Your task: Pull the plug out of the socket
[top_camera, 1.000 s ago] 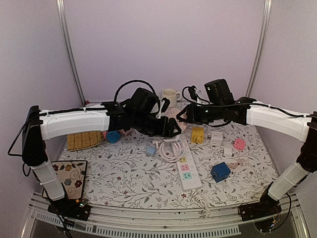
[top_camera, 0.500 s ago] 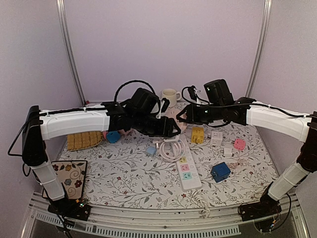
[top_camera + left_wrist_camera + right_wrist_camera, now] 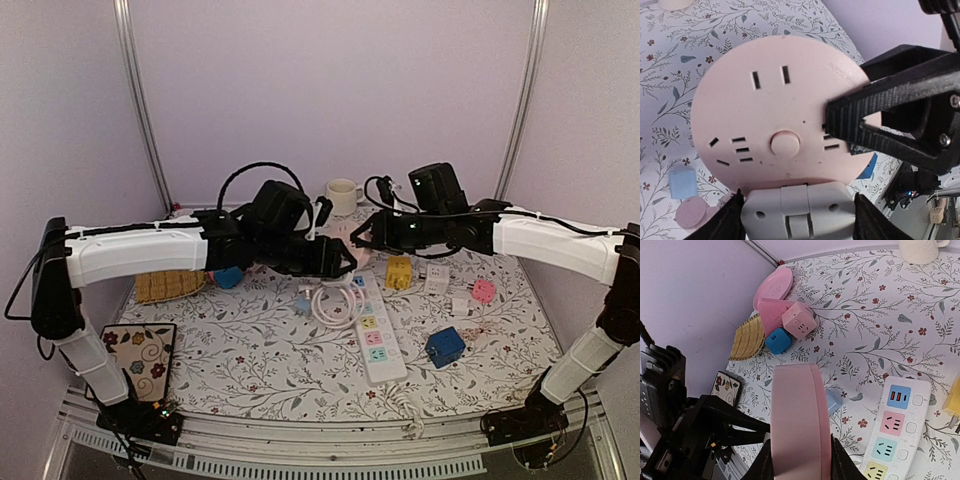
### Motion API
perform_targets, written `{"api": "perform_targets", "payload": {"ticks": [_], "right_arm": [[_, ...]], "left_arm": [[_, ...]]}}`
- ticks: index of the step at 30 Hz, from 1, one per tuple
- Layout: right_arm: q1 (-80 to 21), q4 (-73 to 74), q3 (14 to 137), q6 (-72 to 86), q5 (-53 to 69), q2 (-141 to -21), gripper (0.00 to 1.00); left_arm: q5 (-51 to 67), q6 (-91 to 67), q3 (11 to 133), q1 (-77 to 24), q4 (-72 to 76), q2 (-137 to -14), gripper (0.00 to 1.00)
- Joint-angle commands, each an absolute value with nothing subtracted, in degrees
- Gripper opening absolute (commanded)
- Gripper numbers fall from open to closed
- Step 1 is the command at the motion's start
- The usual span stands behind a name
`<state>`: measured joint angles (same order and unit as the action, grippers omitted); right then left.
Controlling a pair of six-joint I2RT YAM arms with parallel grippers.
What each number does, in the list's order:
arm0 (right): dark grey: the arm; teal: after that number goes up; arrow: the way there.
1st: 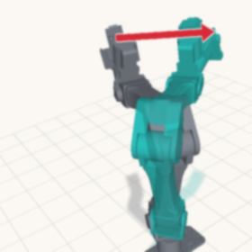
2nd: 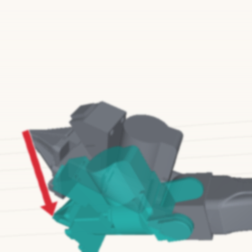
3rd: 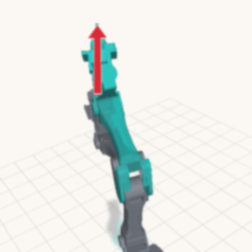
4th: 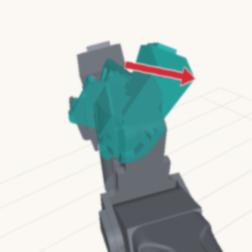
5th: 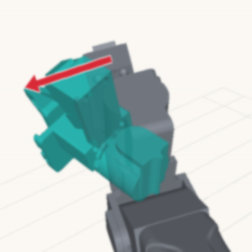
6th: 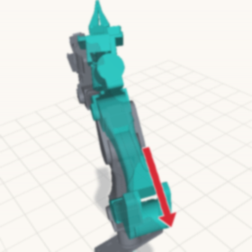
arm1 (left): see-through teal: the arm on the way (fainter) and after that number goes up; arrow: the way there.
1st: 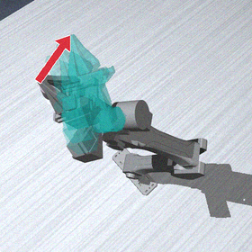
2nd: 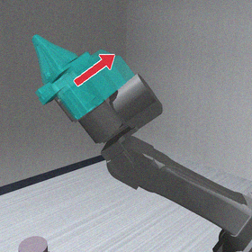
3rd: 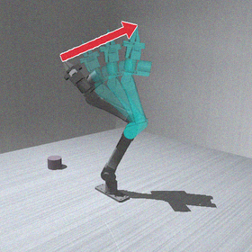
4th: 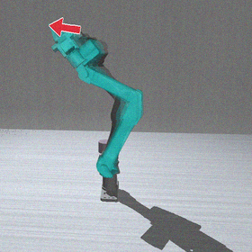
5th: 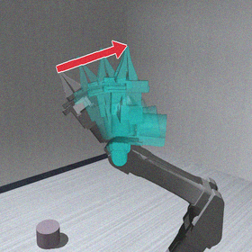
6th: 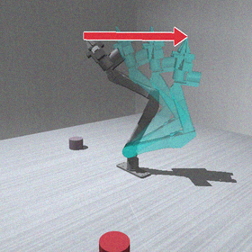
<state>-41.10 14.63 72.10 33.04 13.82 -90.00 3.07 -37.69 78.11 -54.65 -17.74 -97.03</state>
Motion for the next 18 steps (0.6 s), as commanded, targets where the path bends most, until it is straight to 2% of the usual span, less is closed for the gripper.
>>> {"api": "perform_targets", "payload": {"ticks": [1,18], "right_arm": [[-39.3,15.2,70.4,33.7,10.7,-91.1,0.04],[-39.3,15.7,70.4,36.6,12.0,-92.2,0.03]], "left_arm": [[0.7,-37.4,75.2,-55.6,-11.2,-89.7,0.23],[-8.5,-35.6,69.1,-57.6,-9.8,-83.8,0.22]]}}
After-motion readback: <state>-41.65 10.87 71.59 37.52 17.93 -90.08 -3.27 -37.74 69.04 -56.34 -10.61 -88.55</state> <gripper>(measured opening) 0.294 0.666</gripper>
